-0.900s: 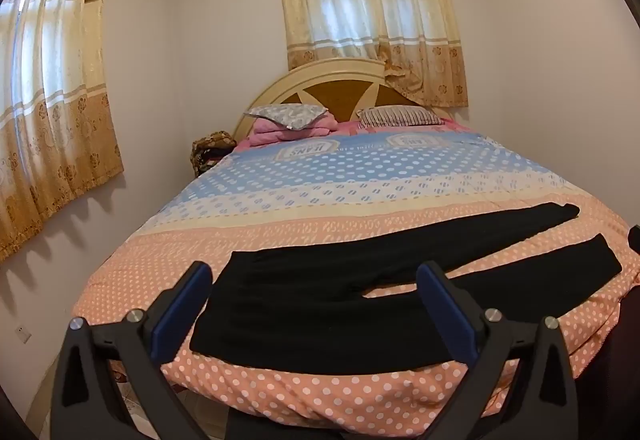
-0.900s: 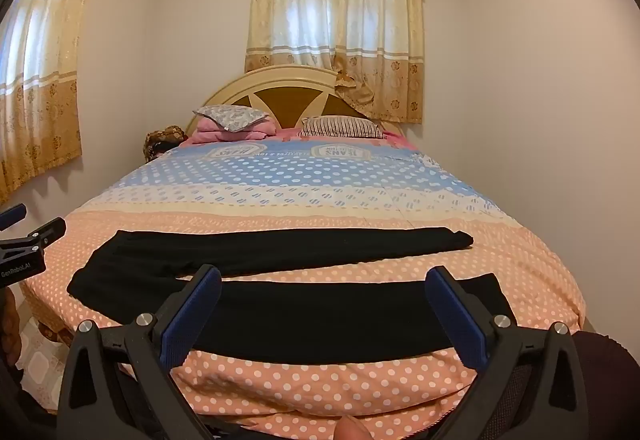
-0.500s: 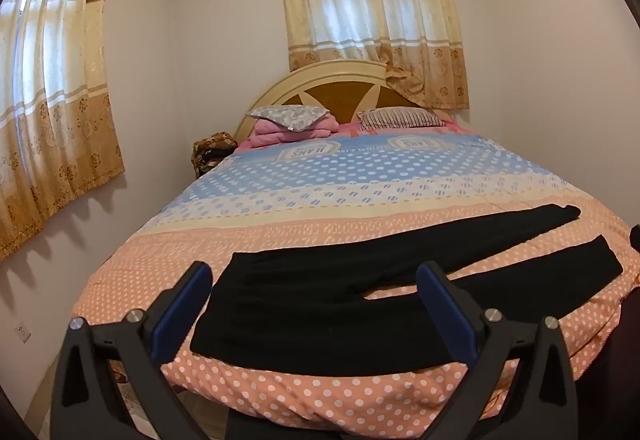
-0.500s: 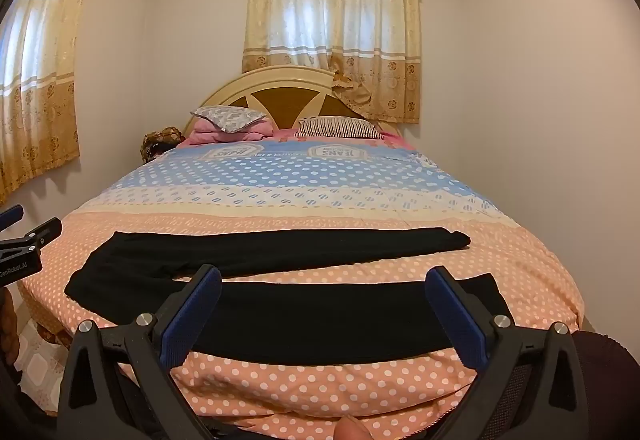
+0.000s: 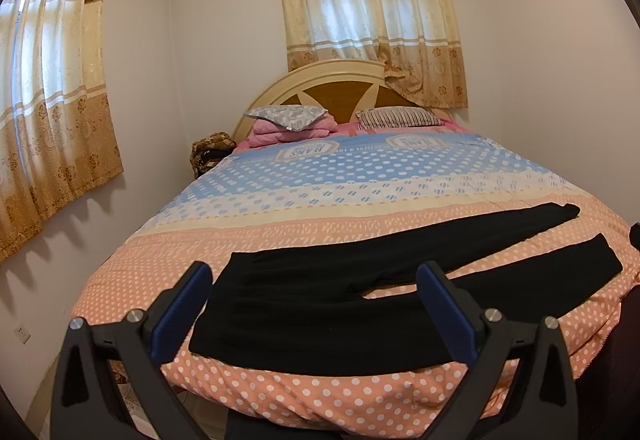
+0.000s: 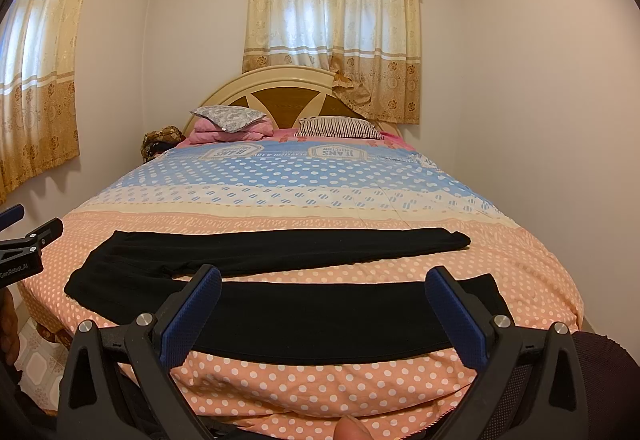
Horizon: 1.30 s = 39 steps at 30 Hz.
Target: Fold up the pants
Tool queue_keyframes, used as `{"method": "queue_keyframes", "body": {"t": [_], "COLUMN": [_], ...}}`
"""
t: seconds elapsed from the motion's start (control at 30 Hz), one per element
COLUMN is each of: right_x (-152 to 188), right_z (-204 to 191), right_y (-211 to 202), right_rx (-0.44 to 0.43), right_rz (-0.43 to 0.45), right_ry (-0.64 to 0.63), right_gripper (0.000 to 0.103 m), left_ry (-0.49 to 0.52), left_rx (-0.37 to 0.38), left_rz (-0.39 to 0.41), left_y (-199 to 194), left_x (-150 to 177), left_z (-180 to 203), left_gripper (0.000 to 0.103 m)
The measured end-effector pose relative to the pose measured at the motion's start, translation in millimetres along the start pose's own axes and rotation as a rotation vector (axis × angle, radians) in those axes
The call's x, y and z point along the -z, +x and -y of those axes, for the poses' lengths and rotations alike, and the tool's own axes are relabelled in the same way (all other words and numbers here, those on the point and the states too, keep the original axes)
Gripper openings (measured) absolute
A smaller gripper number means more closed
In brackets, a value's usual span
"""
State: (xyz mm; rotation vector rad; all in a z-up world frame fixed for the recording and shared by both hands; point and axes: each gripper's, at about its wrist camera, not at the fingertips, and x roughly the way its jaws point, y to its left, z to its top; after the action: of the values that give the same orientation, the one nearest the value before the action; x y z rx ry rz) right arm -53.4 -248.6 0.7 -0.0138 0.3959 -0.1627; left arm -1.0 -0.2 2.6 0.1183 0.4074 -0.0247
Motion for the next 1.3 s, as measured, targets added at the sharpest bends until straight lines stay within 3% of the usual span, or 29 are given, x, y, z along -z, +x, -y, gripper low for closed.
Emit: {"method": "queue_keyframes", "body": {"t": [1.3], "right_x": [1.9], "right_z": [0.8], "right_y": [3.3], "right_rx": [-0.002], "right_rz": [-0.004], "right_ry": [-0.002], "right_gripper": [0.102], "left_ry": [0.002], "left_rx": [0.001], "left_rz": [0.002], "left_y": [-0.1], "left_x": [-0.3], "left_z": [1.1], "left_gripper": [0.103]}}
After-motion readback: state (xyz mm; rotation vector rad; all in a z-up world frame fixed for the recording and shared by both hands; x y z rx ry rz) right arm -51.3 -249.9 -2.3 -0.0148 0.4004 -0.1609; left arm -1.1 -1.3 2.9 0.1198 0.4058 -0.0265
